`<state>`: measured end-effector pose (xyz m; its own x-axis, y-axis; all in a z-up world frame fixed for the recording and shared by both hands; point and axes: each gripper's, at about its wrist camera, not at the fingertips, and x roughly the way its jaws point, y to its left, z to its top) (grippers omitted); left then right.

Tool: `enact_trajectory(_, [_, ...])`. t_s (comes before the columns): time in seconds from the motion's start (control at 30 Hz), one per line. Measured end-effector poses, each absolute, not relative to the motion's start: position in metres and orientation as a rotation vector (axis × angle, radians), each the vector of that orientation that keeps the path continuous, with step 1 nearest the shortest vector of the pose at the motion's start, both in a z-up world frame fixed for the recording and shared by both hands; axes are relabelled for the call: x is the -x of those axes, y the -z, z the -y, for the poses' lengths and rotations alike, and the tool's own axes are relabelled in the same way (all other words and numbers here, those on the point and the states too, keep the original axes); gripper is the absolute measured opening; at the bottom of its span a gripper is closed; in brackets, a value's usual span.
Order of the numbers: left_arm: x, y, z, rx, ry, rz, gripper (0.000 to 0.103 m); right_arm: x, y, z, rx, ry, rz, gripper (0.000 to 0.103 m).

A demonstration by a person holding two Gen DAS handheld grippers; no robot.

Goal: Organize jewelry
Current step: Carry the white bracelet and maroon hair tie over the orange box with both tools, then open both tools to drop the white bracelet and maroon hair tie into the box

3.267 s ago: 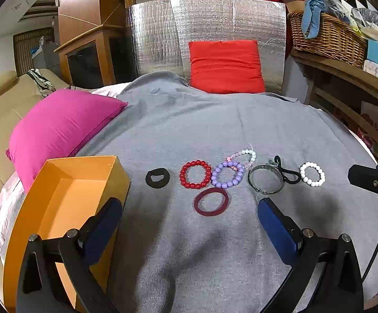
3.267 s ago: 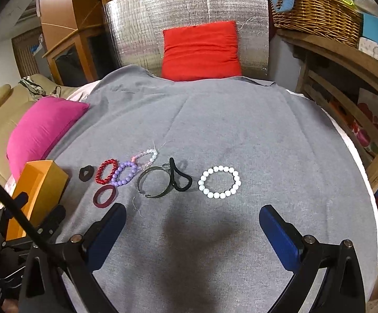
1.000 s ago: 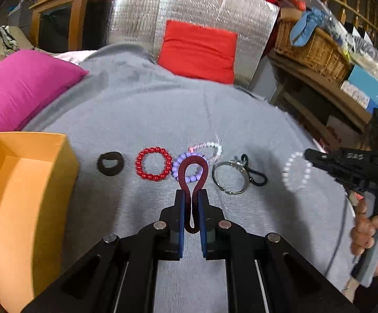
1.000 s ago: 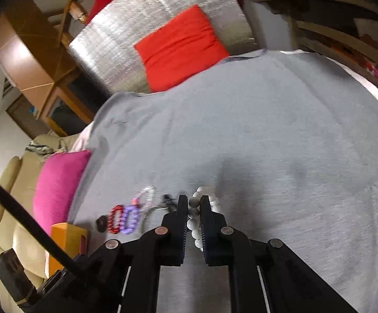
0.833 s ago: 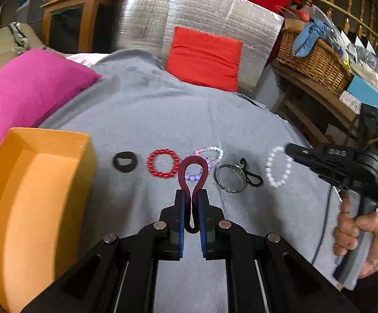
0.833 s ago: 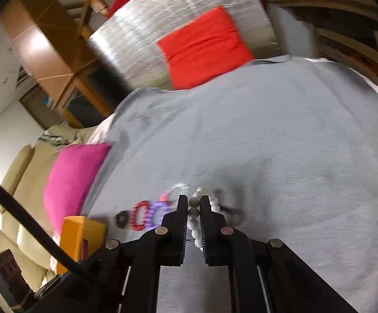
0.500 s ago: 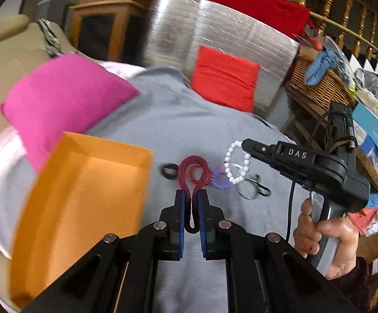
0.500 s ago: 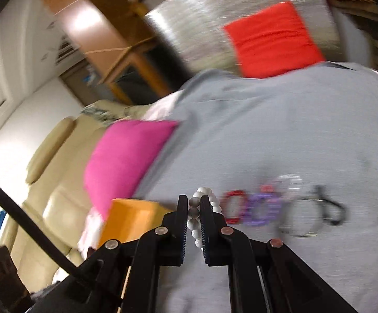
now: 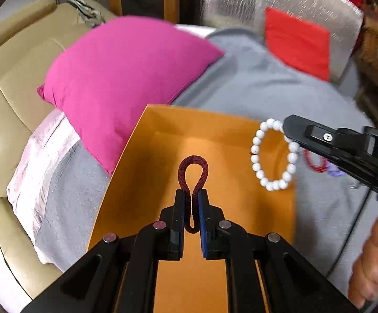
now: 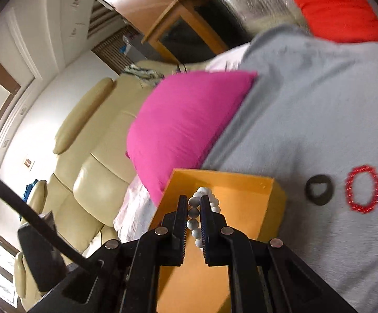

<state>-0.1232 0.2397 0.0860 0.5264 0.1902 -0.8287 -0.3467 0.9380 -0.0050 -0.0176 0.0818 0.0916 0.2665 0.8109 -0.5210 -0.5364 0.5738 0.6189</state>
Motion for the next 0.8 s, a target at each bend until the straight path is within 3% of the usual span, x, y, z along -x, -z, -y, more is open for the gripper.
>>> enact_trajectory(0.23, [0.096,-0.044,-0.264,0.182,-0.406,-1.068,0.015,0.009,-0.059,-0.107,-0.235,-0.874,-0.984,0.014])
enact_trajectory(0.3, [0.095,-0.038,-0.266,0.174,-0.434,-1.093,0.031,0.007,-0.062,-0.106,-0.24,-0.867,-0.966,0.016])
enact_trajectory(0.37, [0.097,-0.038,-0.263,0.165,-0.45,-1.093,0.042,0.007,-0.064,-0.101,-0.241,-0.851,-0.952,0.027])
enact_trajectory(0.5, [0.106,-0.057,-0.249,0.137,-0.467,-1.044,0.05,0.01,-0.08,-0.081,-0.253,-0.83,-0.882,0.045])
enact_trajectory(0.8, [0.129,-0.131,-0.17,0.091,-0.422,-0.805,0.064,-0.002,-0.104,0.009,-0.344,-0.752,-0.826,0.045])
